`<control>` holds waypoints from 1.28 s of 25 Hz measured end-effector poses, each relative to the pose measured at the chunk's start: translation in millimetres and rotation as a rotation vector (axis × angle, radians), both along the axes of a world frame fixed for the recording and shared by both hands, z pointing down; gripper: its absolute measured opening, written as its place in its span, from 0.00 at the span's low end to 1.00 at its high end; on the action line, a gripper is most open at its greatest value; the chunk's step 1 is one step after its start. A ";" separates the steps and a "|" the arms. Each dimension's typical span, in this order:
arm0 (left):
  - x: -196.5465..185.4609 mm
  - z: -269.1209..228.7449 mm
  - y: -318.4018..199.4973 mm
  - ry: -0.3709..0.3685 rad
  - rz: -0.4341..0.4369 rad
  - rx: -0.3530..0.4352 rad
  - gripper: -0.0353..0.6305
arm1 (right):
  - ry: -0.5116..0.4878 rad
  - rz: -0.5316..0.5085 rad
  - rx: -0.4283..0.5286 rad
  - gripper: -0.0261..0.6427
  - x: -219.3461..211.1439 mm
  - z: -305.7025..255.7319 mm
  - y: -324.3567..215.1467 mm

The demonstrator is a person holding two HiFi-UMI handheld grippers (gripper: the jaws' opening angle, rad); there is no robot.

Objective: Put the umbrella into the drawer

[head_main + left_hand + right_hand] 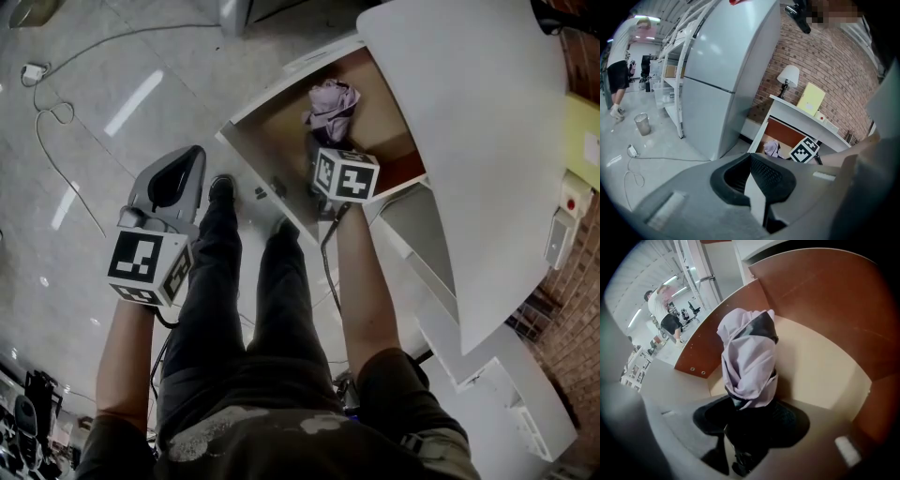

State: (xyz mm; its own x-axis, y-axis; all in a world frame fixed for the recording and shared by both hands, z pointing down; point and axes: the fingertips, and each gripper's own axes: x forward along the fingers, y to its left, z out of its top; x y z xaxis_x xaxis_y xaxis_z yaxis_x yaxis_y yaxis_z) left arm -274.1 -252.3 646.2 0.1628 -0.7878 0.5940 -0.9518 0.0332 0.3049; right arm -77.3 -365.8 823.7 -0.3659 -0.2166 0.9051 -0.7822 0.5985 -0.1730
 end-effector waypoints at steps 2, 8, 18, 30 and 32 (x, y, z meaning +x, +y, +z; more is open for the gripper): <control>0.2 0.9 0.8 0.002 0.001 -0.005 0.07 | 0.001 -0.003 -0.001 0.38 -1.0 -0.5 0.2; 2.3 -3.1 -2.4 -0.005 0.000 0.009 0.07 | 0.022 0.002 -0.027 0.40 1.7 2.2 2.5; 8.0 -25.0 -6.7 0.004 0.035 0.032 0.07 | -0.007 0.065 -0.026 0.45 3.8 -25.9 5.5; 8.7 -102.1 -15.1 0.014 0.103 0.130 0.07 | -0.123 0.186 0.026 0.45 -0.7 -135.4 29.6; 10.6 -118.7 -12.4 0.019 0.112 0.143 0.07 | -0.148 0.182 0.044 0.45 -5.6 -161.1 34.7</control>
State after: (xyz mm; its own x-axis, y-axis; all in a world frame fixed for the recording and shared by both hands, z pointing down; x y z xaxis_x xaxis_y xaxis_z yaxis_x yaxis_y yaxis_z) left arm -263.5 -264.7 527.5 0.2650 -0.8401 0.4732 -0.9410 -0.1181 0.3172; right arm -82.9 -331.1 662.6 -0.4449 -0.3290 0.8330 -0.8461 0.4594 -0.2704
